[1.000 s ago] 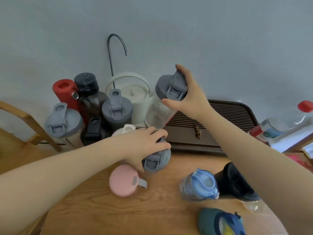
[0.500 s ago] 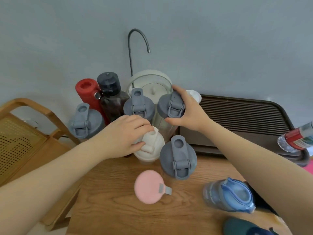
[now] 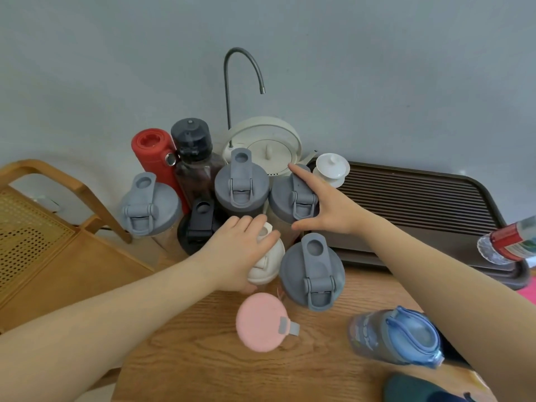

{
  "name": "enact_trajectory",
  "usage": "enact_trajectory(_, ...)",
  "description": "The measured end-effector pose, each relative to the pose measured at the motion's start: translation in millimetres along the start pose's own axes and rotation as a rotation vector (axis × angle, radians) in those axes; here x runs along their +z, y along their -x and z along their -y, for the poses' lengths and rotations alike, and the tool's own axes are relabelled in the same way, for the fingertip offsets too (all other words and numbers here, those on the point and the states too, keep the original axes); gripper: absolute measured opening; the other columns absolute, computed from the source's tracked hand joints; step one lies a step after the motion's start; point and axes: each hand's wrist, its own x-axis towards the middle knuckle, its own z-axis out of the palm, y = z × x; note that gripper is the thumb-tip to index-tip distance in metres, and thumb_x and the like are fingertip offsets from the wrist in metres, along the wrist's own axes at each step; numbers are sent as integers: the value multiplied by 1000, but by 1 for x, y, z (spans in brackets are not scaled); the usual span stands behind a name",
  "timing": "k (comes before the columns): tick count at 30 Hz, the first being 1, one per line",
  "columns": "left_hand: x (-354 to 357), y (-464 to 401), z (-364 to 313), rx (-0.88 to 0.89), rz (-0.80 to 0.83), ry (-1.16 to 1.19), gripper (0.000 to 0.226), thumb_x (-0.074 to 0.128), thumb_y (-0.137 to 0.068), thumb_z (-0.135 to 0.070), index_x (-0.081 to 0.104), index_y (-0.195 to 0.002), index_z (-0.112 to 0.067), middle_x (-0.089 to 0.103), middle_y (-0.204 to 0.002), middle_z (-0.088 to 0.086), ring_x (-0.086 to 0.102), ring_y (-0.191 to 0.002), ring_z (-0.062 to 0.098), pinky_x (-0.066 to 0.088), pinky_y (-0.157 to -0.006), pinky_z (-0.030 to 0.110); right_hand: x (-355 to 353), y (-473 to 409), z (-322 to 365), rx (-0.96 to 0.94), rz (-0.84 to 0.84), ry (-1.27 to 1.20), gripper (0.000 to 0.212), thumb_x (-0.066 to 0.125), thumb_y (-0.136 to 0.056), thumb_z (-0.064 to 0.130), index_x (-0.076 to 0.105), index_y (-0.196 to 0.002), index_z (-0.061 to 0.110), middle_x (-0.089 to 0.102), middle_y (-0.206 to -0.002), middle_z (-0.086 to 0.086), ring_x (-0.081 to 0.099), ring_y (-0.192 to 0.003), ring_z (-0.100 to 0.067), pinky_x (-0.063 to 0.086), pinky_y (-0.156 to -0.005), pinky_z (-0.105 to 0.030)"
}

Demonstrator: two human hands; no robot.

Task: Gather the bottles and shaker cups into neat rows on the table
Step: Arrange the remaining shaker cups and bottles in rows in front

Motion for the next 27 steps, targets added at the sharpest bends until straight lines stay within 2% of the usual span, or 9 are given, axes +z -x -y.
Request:
enact_trajectory(4,1,12,4,36,-17,-1,88,62,-43,-70,52,-114,-20,60,-110,14,62,-80,25,49,-66,30,-2,4,3,24,34,-33,112,82,-67,17,4,-148,24,23,-141,15,24,-126,8,19,-95,6)
enact_trajectory(8,-5,14,4,30,-8,28,90,65,-49,-69,47,-123,-22,57,-120,15,62,-96,26,51,-77,33,-4,8,8,40,51,-12,111,82,-67,18,6,-148,24,24,-145,11,24,-127,6,19,-91,9)
enact_trajectory(11,-7,17,7,24,91,152,83,56,-77,-57,18,-144,-29,12,-153,13,20,-138,28,22,-110,39,-5,10,10,24,65,54,106,80,-70,16,9,-149,21,23,-151,3,23,-127,5,20,-94,5)
enact_trajectory(13,-10,22,9,30,156,232,77,44,-82,-53,7,-146,-32,-4,-156,4,3,-142,24,9,-114,38,-4,12,13,19,116,83,107,79,-71,16,6,-149,24,21,-152,2,25,-130,0,22,-100,-7)
enact_trajectory(18,-22,33,2,92,82,320,60,33,-90,-46,16,-145,-27,9,-155,-3,11,-140,16,11,-113,29,-7,18,16,95,159,32,111,78,-74,18,-4,-147,32,-13,-157,-1,-7,-145,-12,13,-114,-27)
enact_trajectory(20,-27,38,-4,136,29,370,62,26,-87,-51,23,-143,-26,19,-153,-3,16,-139,14,12,-112,29,-11,27,22,147,67,-181,93,69,-81,12,7,-147,33,-1,-158,1,1,-146,-15,21,-116,-36)
enact_trajectory(22,-26,43,-10,181,16,390,65,27,-85,-58,29,-142,-26,28,-149,-3,22,-136,13,17,-113,32,-15,41,30,172,-105,-358,63,53,-88,3,30,-142,27,27,-150,1,21,-141,-14,28,-110,-32)
enact_trajectory(25,-15,54,-20,209,5,282,80,37,-73,-73,33,-139,-26,35,-145,4,29,-132,20,17,-110,33,-13,70,50,63,-252,-93,33,56,-88,24,50,-120,23,50,-118,11,45,-116,-9,38,-95,-22)
enact_trajectory(27,-9,60,-29,199,-19,145,91,37,-63,-82,38,-133,-24,46,-137,7,40,-123,22,29,-103,34,-4,89,61,-69,-106,211,55,61,-76,50,50,-122,23,49,-122,6,45,-115,-10,37,-95,-22)
